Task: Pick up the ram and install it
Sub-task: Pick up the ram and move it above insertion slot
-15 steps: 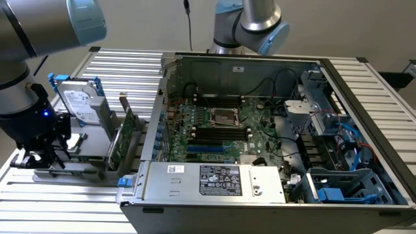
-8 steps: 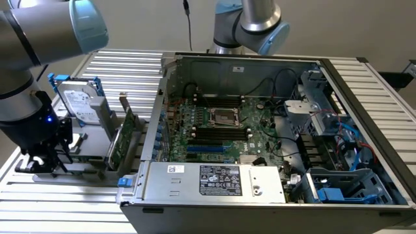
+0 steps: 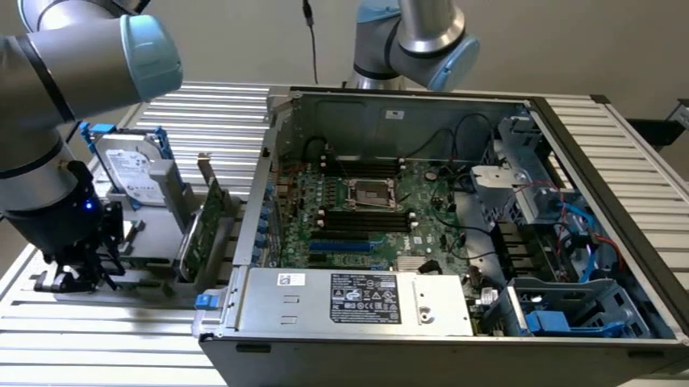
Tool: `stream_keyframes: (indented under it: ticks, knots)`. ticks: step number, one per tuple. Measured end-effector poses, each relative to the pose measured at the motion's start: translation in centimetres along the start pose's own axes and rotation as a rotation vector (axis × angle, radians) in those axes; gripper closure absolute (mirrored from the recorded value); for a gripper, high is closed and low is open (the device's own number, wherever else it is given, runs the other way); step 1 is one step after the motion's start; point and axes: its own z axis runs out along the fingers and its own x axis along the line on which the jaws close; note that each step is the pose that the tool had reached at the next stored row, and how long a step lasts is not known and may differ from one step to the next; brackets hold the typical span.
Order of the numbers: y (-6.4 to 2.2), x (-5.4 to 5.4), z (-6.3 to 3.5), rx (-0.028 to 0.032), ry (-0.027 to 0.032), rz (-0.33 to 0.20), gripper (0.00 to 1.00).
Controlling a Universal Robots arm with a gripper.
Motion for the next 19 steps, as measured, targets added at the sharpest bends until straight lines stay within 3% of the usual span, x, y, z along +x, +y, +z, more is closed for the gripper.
stream_keyframes:
  ticks: [3,10,13,14,15,19]
  knots:
    - [-0.01,0.0,0.26,0.0009,-0.0097,-0.010,0.69]
    - [-0.06,0.7,0.99,0.0000,-0.0414,-0.021,0.69]
    - [-0.08,0.9,1.13,-0.0010,-0.0671,-0.025,0.69]
    - [-0.08,0.9,1.13,-0.0012,-0.0731,-0.025,0.69]
    - [-0.08,0.9,1.14,-0.0014,-0.0762,-0.025,0.69]
    - [-0.08,1.1,1.15,-0.0015,-0.0769,-0.025,0.69]
